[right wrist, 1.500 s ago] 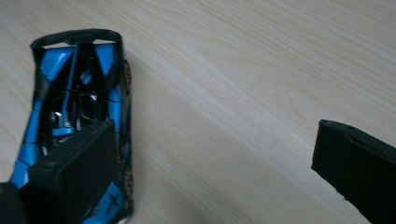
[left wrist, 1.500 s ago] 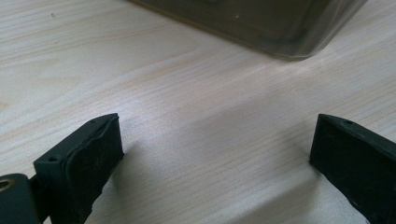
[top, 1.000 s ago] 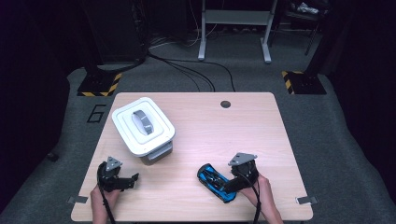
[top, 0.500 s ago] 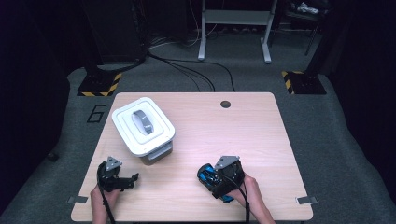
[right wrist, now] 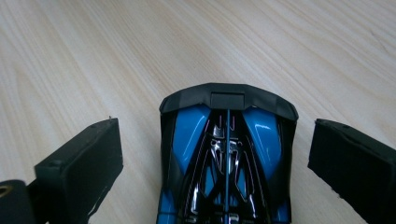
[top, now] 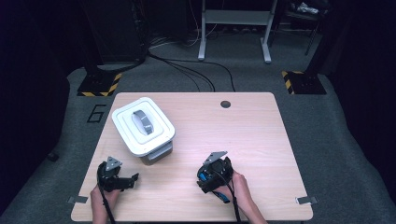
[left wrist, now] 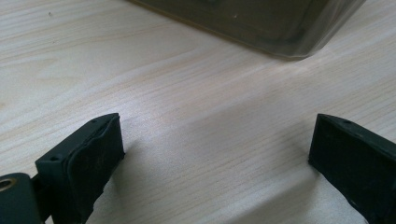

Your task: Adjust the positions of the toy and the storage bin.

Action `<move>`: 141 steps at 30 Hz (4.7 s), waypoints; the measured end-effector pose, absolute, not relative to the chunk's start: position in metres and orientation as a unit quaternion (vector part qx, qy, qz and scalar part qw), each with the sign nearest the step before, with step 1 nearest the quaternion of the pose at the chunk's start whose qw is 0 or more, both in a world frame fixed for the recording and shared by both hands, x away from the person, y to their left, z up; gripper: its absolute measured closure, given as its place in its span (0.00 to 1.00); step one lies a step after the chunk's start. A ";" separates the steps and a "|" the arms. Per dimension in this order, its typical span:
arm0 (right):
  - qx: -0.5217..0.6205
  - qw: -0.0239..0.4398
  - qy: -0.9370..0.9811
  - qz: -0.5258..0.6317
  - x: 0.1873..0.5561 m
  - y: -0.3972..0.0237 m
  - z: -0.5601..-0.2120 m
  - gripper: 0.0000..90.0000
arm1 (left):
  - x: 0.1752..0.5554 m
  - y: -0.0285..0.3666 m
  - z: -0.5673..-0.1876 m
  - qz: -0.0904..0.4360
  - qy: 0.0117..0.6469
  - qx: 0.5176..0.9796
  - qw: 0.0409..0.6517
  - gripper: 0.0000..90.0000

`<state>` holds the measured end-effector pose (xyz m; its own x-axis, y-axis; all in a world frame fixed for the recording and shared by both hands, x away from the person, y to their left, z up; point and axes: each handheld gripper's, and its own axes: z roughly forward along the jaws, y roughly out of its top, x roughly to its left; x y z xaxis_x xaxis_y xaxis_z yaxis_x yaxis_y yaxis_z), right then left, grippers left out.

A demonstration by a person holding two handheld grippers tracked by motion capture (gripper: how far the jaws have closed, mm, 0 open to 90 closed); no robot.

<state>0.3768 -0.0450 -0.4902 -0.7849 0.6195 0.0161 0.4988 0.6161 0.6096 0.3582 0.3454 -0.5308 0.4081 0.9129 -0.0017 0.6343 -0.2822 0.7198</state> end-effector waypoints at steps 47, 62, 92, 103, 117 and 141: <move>0.341 0.134 0.830 0.421 0.355 -0.083 -0.437 0.27 | 0.358 0.345 -0.531 0.217 0.498 0.772 0.330 0.04; 0.345 0.168 0.804 0.453 0.349 -0.113 -0.421 0.27 | 0.358 0.345 -0.532 0.221 0.498 0.770 0.333 0.04; 0.445 0.245 0.753 0.419 0.330 -0.231 -0.412 0.27 | 0.358 0.345 -0.531 0.211 0.501 0.772 0.330 0.04; 0.474 0.240 0.754 0.387 0.331 -0.253 -0.417 0.27 | 0.358 0.345 -0.531 0.214 0.499 0.773 0.328 0.04; 0.456 0.222 0.789 0.346 0.360 -0.233 -0.428 0.26 | 0.358 0.346 -0.530 0.214 0.498 0.774 0.327 0.04; 0.457 0.157 0.837 0.256 0.430 -0.188 -0.486 0.26 | 0.358 0.346 -0.531 0.215 0.497 0.774 0.328 0.04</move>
